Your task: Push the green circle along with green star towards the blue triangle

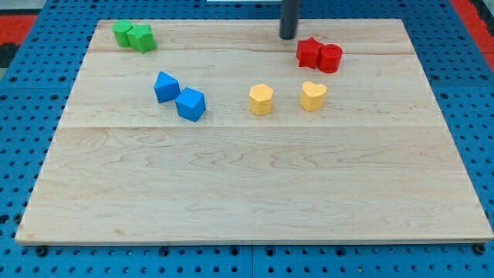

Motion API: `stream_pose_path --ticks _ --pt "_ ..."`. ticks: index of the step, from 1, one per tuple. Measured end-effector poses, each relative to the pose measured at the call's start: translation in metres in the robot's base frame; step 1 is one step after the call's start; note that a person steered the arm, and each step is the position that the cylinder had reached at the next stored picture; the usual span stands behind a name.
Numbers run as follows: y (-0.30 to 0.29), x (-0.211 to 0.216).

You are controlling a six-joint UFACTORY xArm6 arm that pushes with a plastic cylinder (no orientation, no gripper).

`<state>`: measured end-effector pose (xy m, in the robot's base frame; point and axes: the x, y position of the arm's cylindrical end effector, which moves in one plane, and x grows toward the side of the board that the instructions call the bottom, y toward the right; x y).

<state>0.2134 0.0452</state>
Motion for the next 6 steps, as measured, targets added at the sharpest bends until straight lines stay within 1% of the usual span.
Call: stream_pose_path --ticks 1,2,4,5,6 --pt "-0.076 -0.021" --pt "-0.136 -0.021" --pt "-0.298 -0.022" --pt "-0.306 0.007" --pt "-0.296 0.019"
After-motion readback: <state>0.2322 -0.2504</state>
